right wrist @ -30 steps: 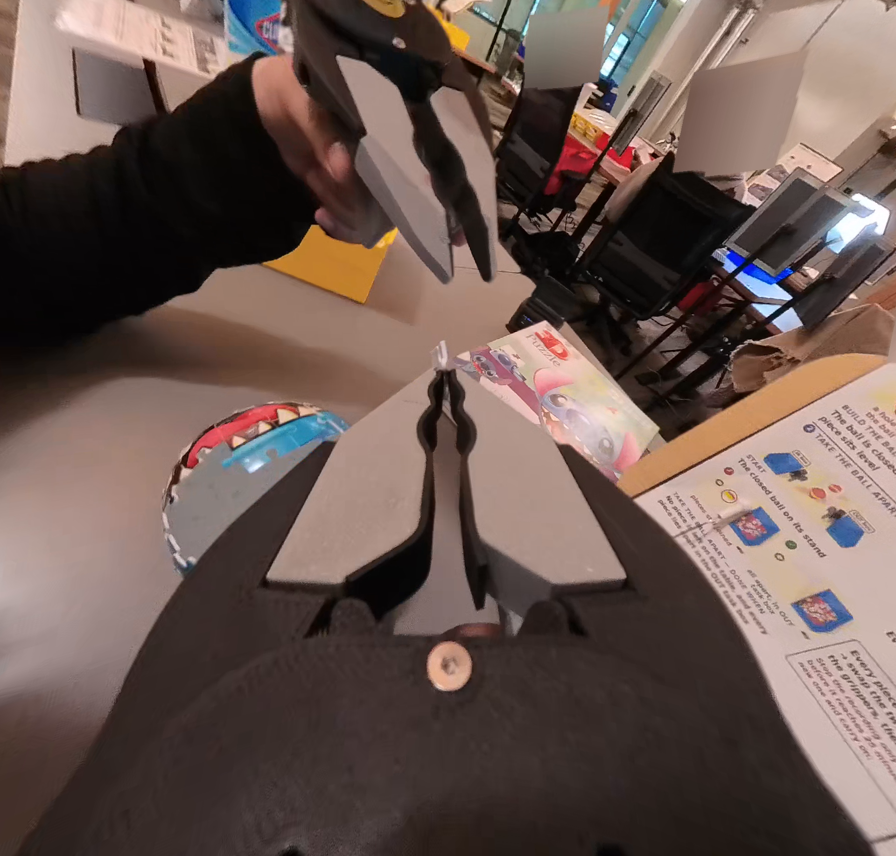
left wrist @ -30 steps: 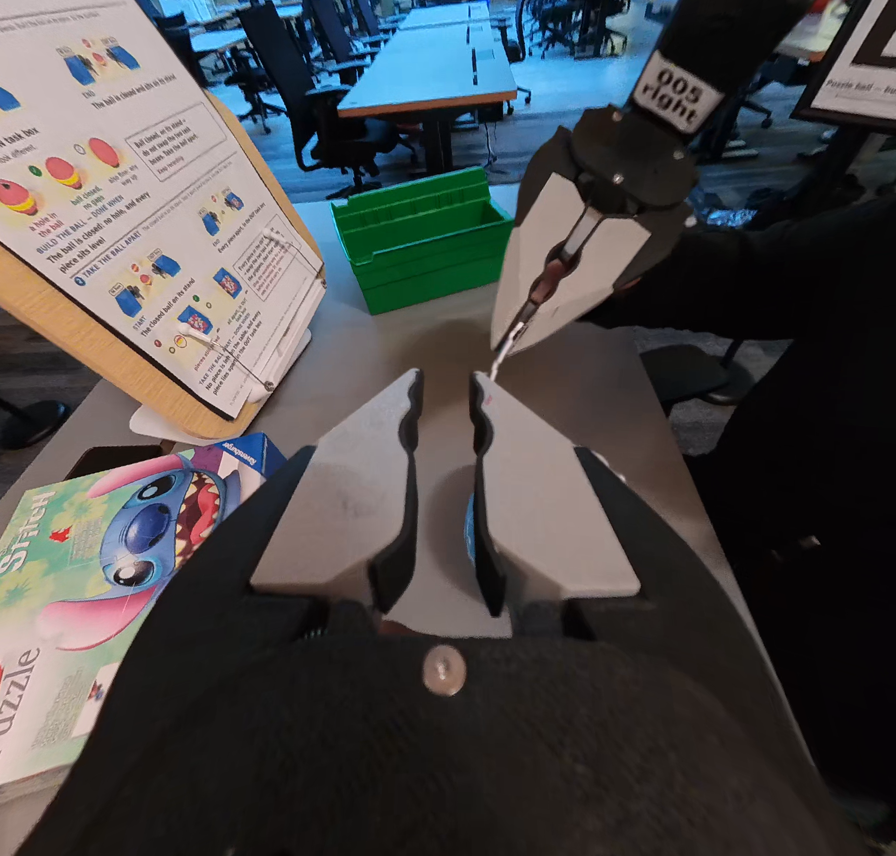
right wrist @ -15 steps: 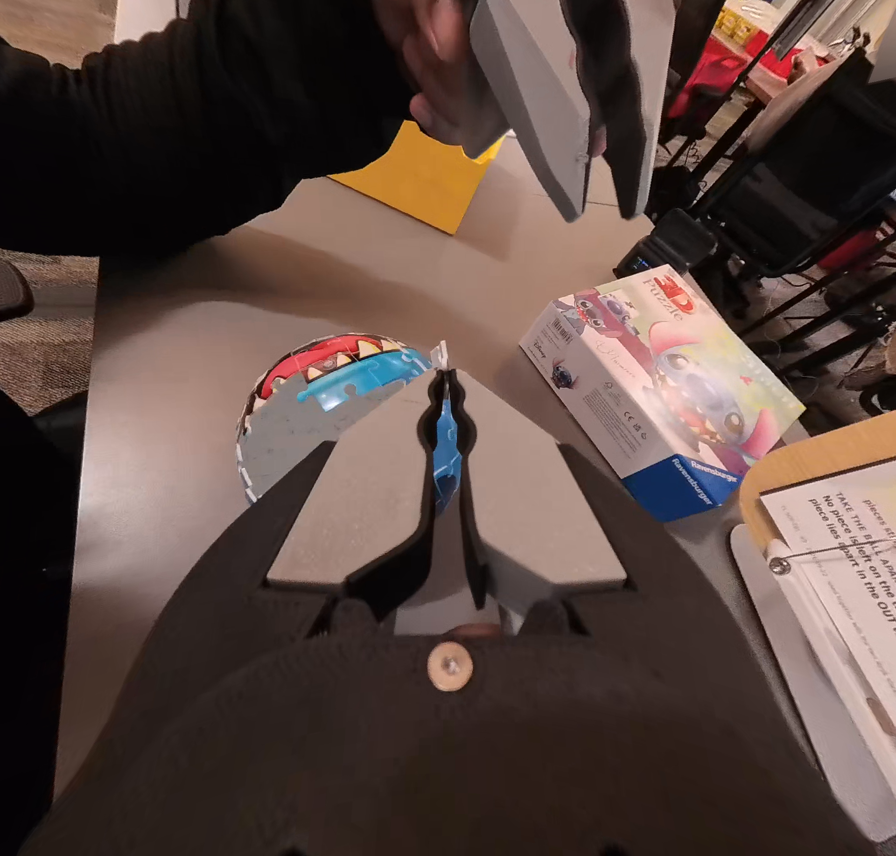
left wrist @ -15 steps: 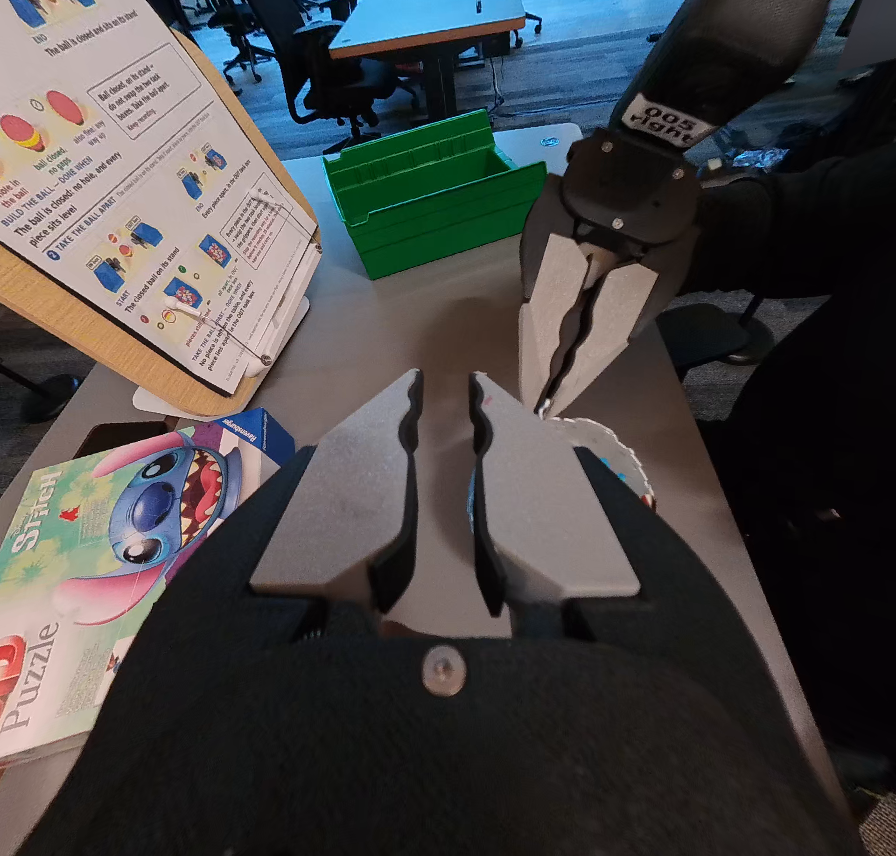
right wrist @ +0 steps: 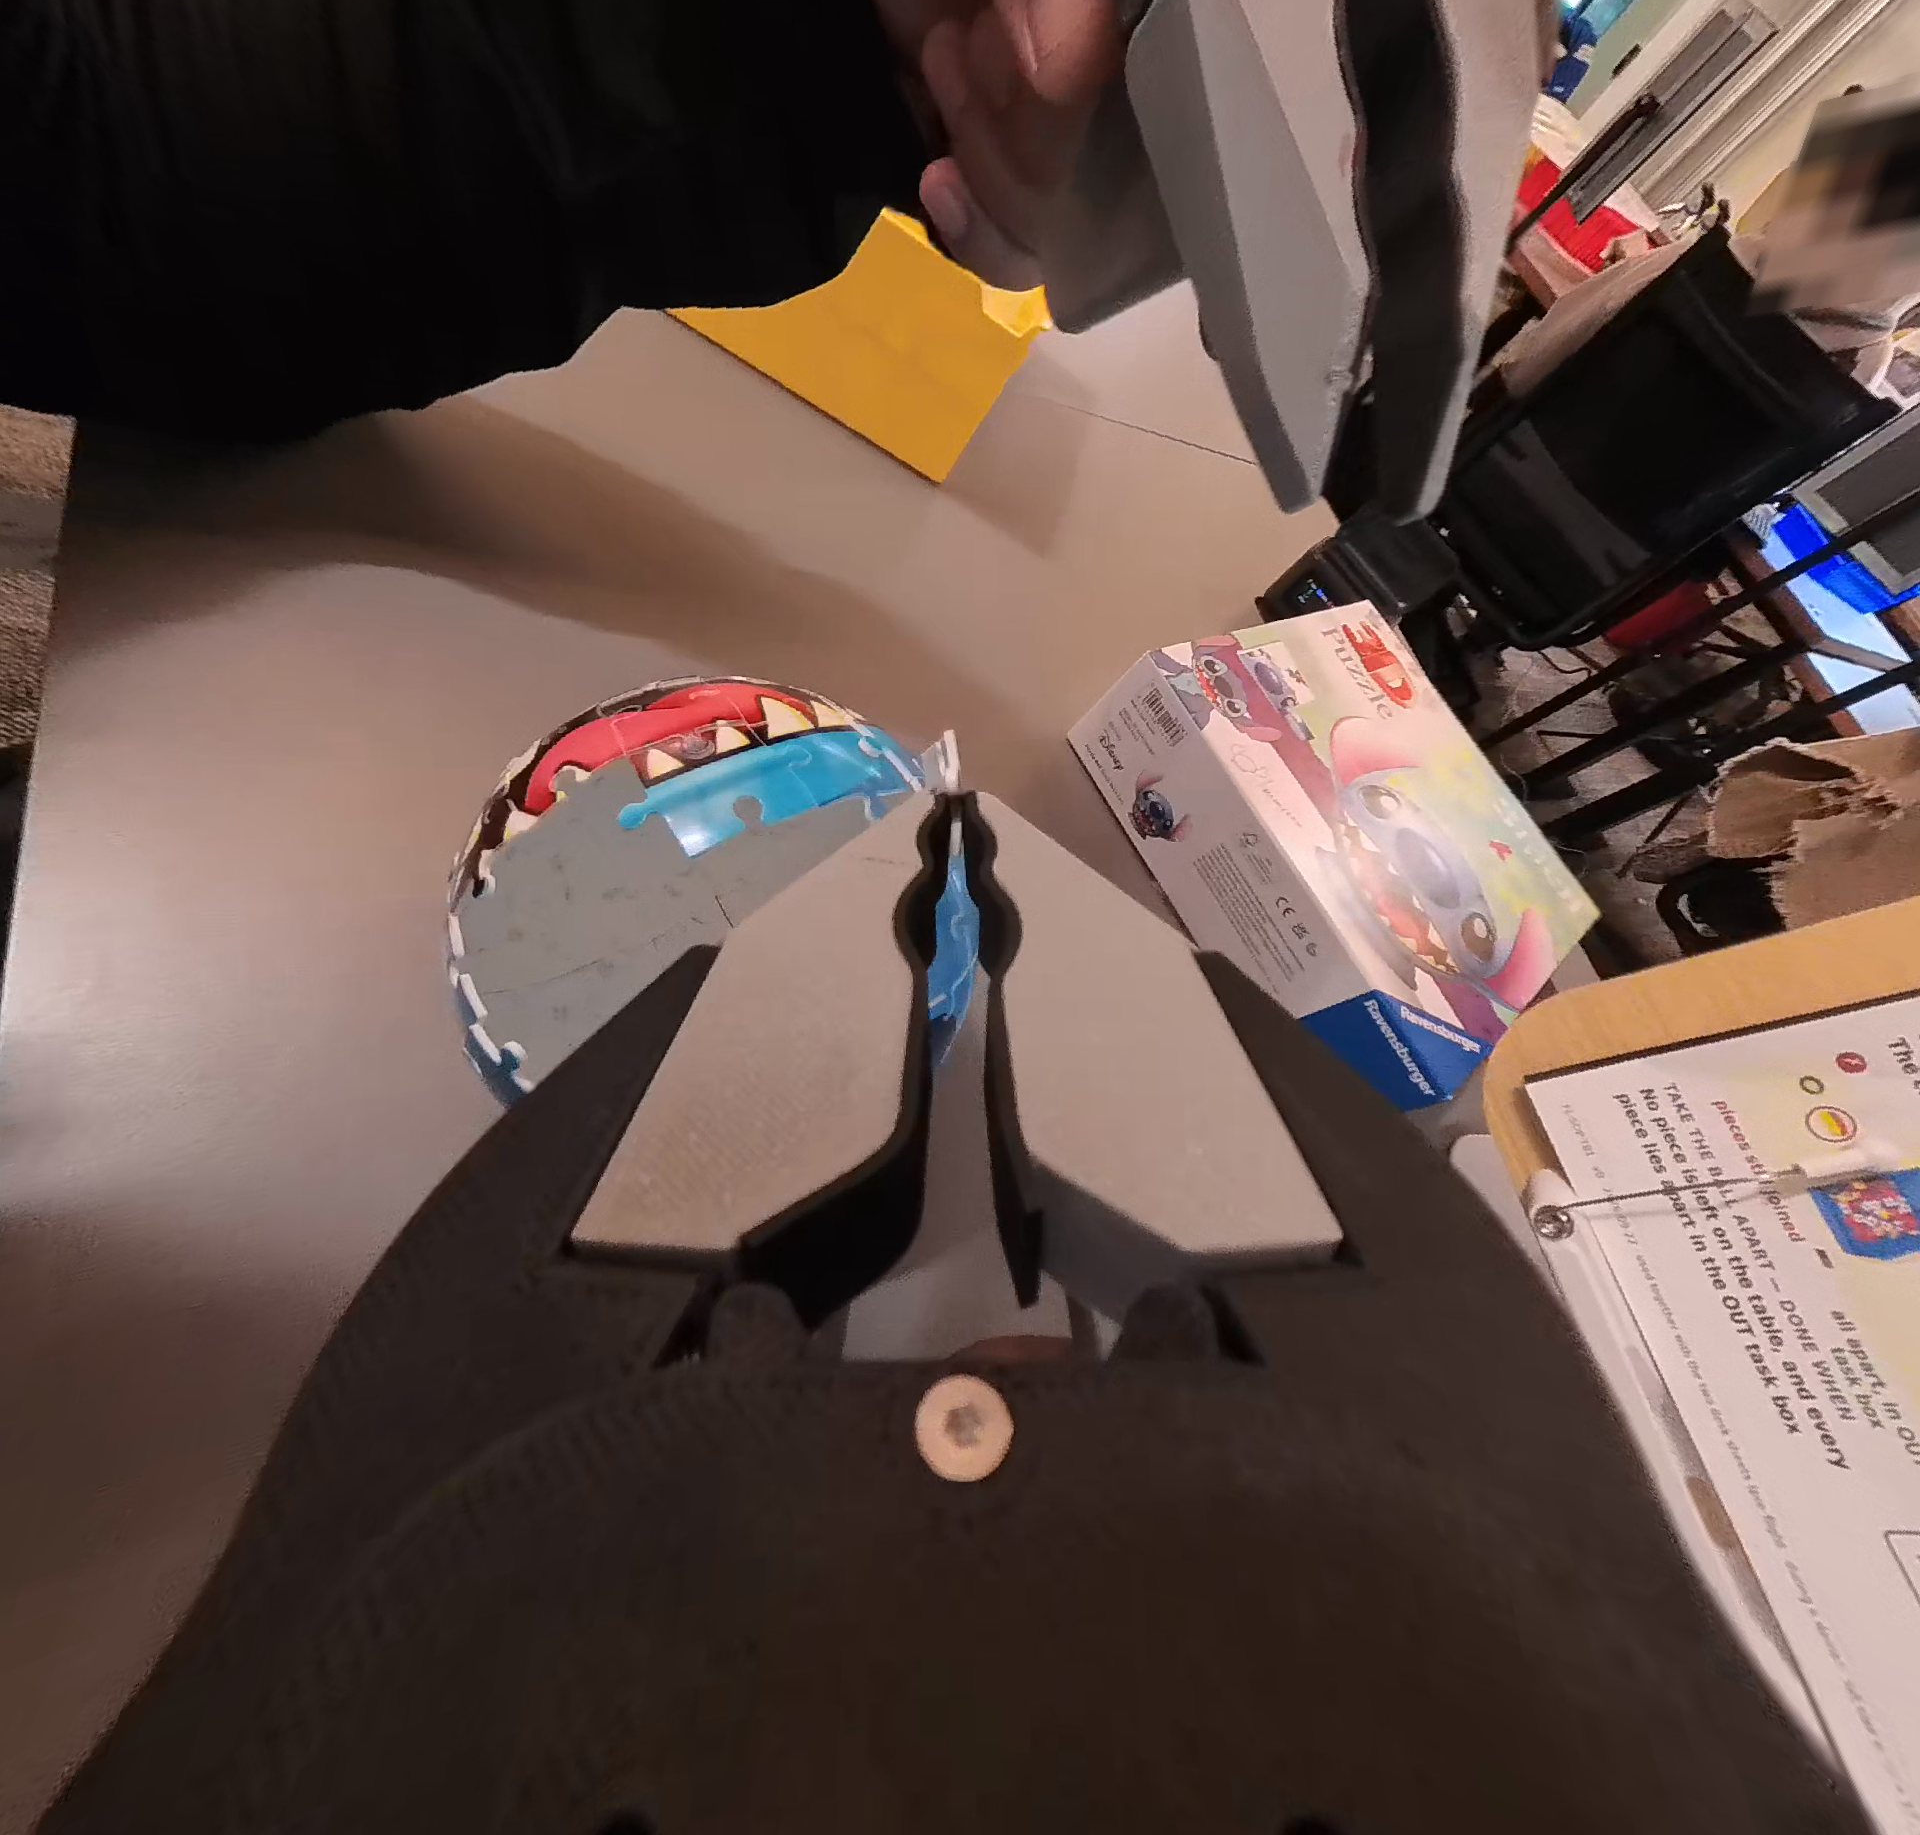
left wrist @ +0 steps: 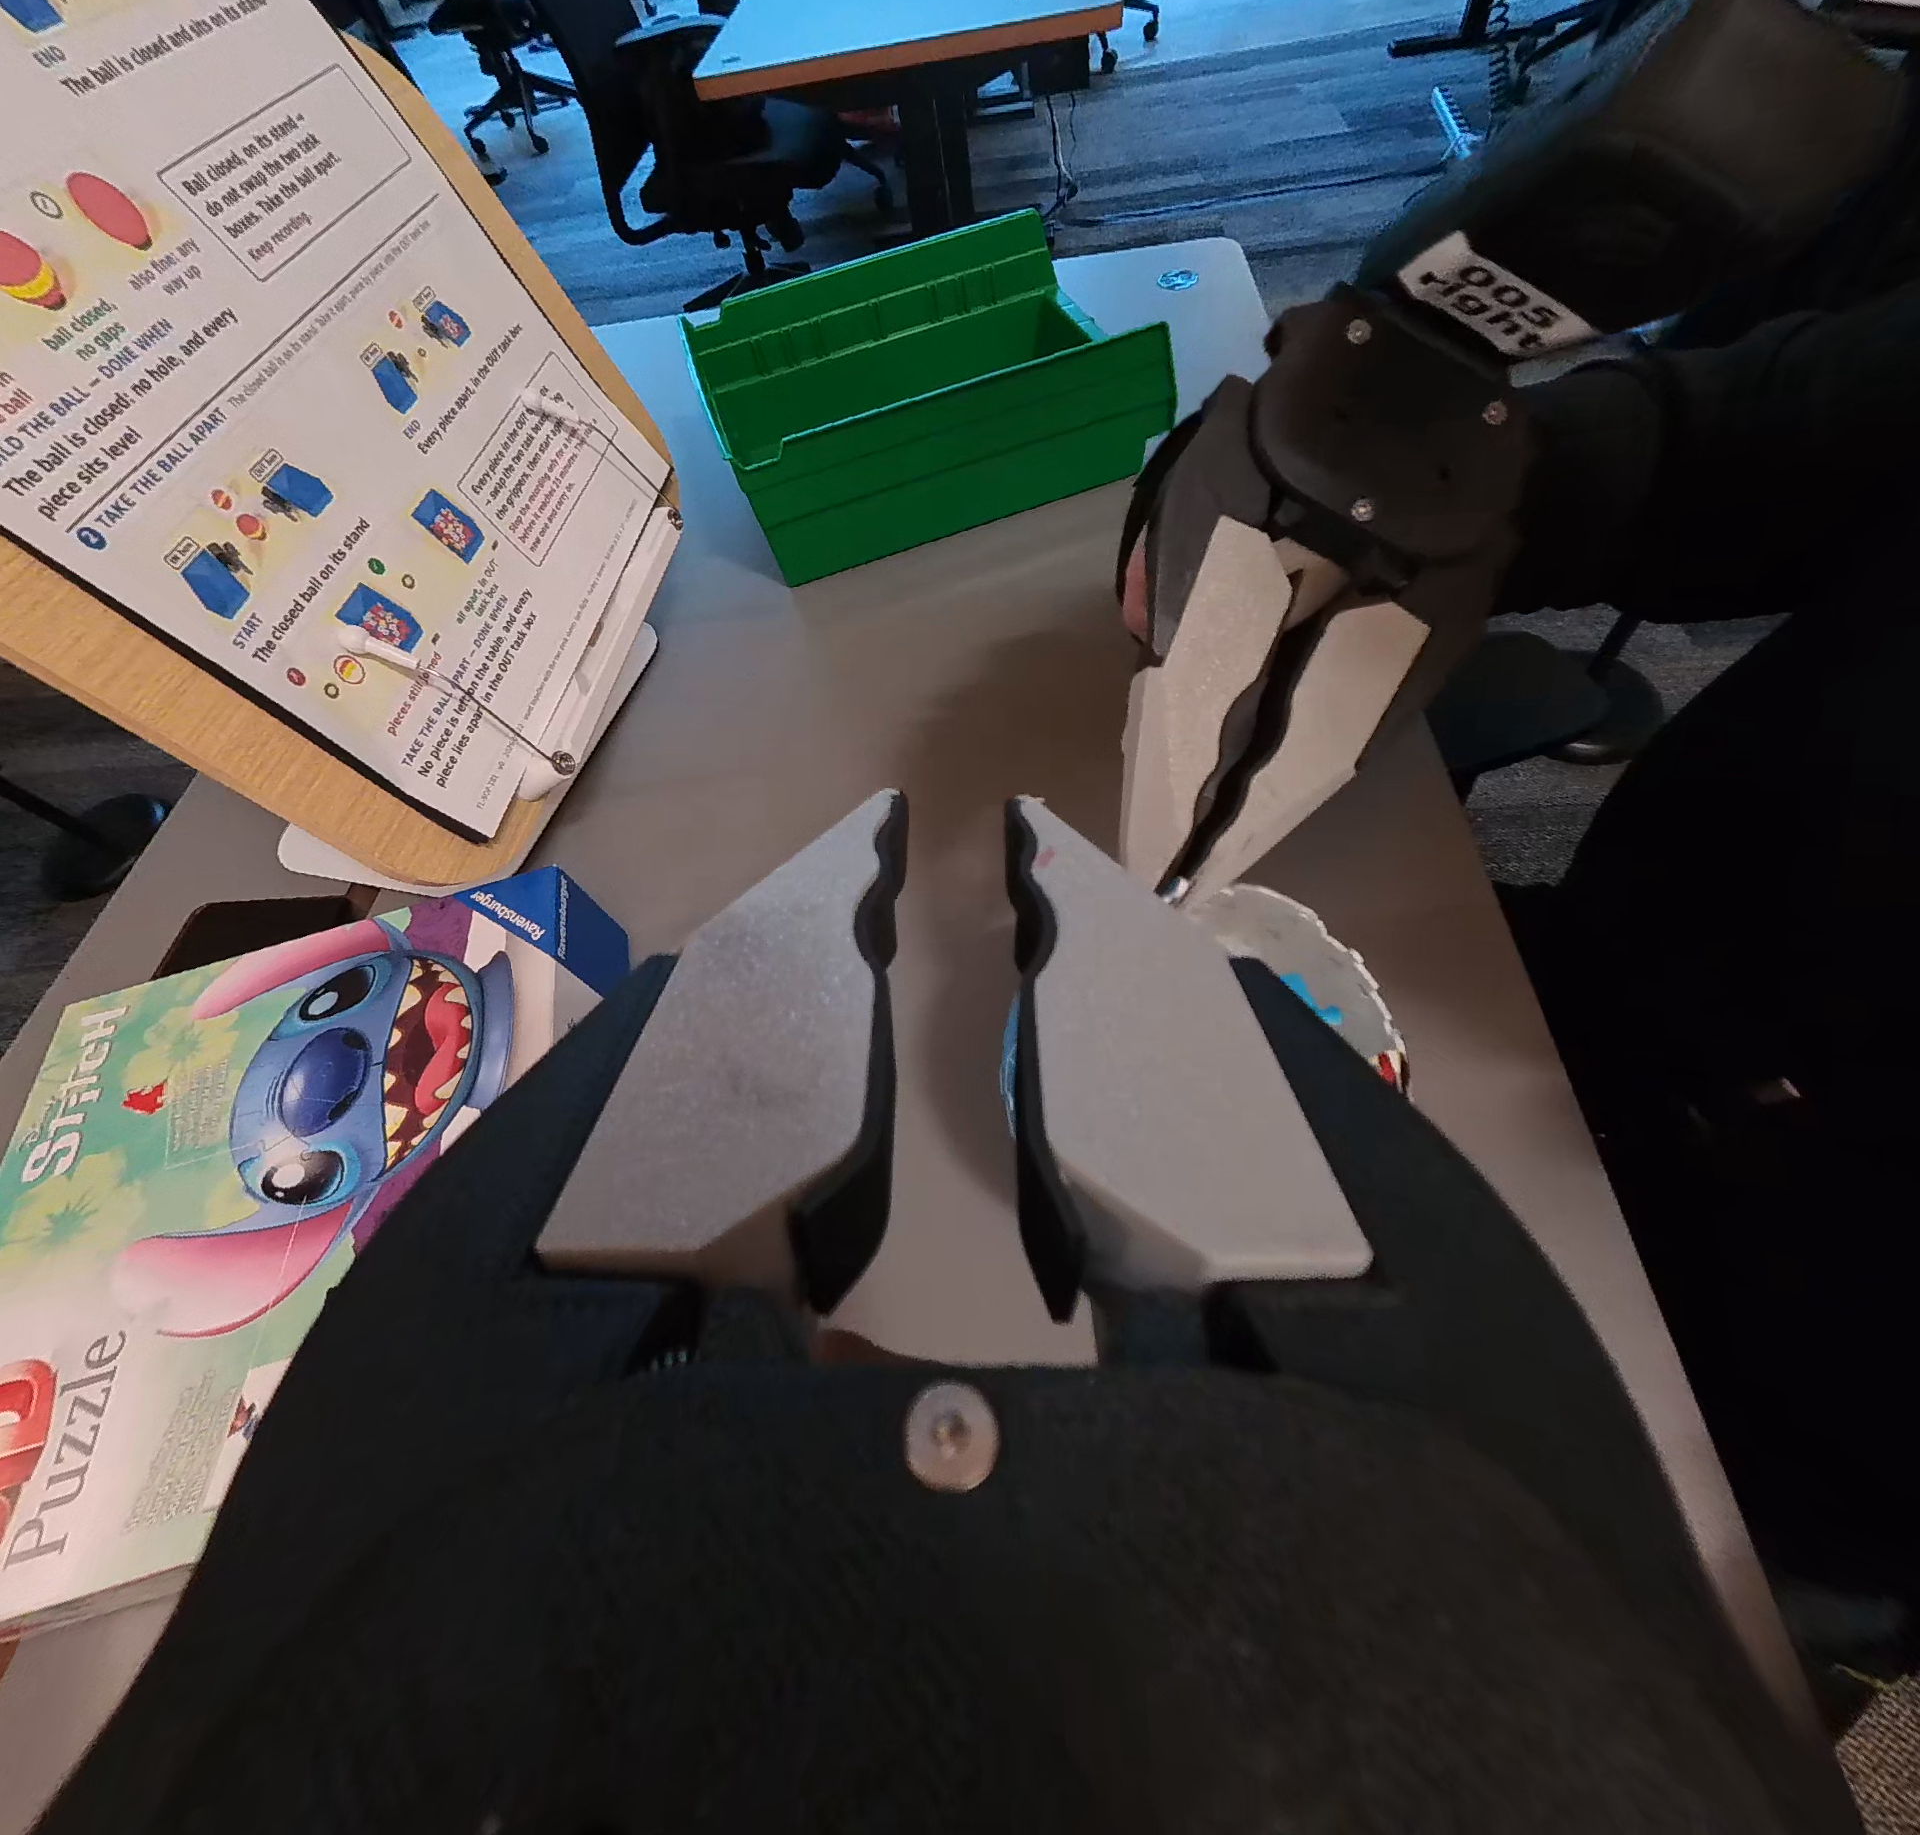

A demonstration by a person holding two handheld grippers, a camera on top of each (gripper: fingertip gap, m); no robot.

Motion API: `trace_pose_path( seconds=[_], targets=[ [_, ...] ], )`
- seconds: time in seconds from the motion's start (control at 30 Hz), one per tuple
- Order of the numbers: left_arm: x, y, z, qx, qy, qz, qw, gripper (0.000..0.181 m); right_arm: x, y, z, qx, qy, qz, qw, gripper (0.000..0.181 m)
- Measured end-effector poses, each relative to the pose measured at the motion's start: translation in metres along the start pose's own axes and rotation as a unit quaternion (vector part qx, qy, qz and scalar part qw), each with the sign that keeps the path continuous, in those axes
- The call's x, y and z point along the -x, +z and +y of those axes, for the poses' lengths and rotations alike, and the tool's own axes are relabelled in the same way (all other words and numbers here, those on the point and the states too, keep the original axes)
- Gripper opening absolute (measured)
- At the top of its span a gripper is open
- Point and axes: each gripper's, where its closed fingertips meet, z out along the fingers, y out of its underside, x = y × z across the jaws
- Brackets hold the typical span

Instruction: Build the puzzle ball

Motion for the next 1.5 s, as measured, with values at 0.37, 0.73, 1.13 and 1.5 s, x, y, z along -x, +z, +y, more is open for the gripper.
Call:
trace_pose_path(
  seconds=[0.37,0.73,1.13,1.5],
  targets=[
    [-0.032,0.016,0.011,0.047,0.053,0.048,0.996,0.015,-0.024,-0.023,-0.021,-0.072,0.068,0.010,0.995,0.000],
    [-0.038,0.044,0.010,0.061,0.091,0.035,0.993,0.000,-0.035,-0.039,-0.032,-0.068,0.061,0.050,0.995,0.000],
    [-0.037,0.000,-0.070,-0.242,0.014,0.120,0.963,0.000,-0.064,-0.076,-0.063,-0.219,0.173,0.056,0.959,0.005],
    [-0.028,-0.003,-0.099,-0.384,-0.122,0.167,0.900,0.000,-0.071,-0.084,-0.098,-0.317,0.208,0.068,0.923,0.003]
  ],
)
